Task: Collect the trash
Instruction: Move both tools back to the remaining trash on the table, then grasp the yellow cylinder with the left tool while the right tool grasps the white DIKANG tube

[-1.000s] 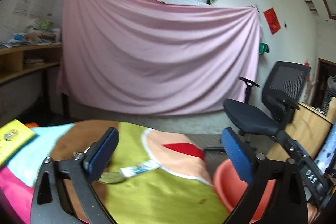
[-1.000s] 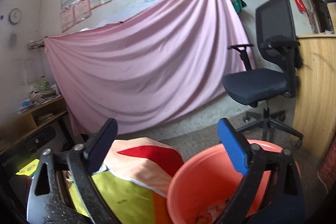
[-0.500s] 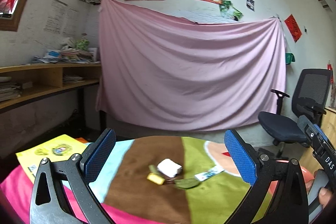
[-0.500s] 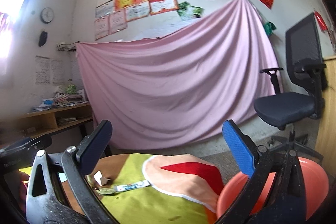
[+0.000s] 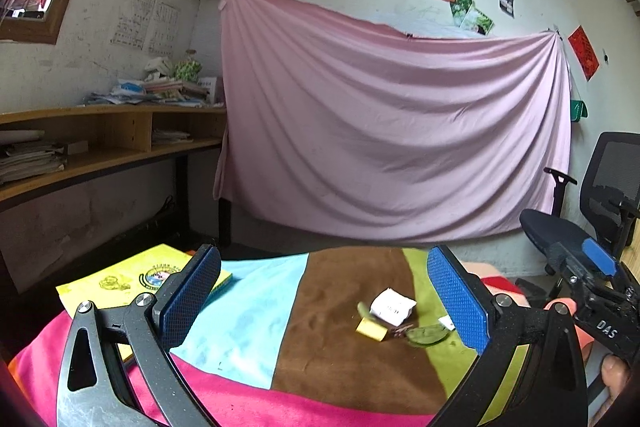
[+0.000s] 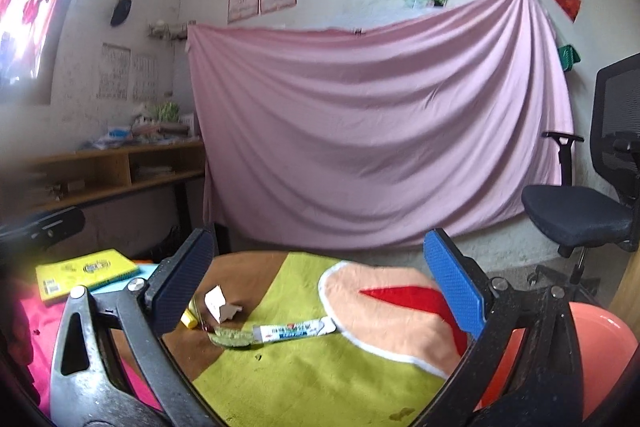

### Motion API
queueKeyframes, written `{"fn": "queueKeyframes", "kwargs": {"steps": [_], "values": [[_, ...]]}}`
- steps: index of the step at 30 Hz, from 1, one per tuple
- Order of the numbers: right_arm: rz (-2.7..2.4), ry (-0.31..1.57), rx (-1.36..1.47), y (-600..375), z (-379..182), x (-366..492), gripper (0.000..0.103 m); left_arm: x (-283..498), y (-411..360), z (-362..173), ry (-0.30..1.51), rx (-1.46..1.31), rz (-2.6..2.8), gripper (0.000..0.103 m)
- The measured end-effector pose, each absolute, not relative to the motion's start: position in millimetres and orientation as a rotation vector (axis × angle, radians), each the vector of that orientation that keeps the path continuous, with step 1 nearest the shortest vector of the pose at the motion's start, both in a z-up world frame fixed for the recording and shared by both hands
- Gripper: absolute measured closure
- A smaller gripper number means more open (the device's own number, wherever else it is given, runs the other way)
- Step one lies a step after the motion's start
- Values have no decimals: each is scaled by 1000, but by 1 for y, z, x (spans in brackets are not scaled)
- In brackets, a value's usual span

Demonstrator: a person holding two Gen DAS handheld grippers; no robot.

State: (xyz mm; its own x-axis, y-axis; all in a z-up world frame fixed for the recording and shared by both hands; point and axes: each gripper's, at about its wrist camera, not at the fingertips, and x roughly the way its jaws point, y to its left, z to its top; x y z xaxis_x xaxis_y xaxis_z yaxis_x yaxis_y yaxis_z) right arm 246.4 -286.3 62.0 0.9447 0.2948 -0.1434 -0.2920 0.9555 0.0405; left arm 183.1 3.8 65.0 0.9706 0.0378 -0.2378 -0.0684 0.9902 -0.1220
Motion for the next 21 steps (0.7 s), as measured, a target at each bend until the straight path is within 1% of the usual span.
{"fn": "queueKeyframes", "kwargs": {"steps": [7, 13, 15, 18, 20, 21], "values": [[323, 264, -8, -276, 46, 271, 0, 200, 5, 50, 302, -113, 32, 2], [353, 433, -4, -270, 27, 303, 0, 225, -5, 33, 432, -88, -25, 3], [361, 488, 5, -269, 21, 313, 0, 235, -4, 27, 484, -103, -56, 5], [366, 573, 26, -270, 11, 328, 0, 248, -3, 17, 557, -120, -96, 11], [367, 611, 37, -271, 7, 334, 0, 255, -5, 11, 598, -121, -120, 19], [371, 631, 42, -271, 4, 336, 0, 259, -7, 8, 620, -117, -134, 21]]}}
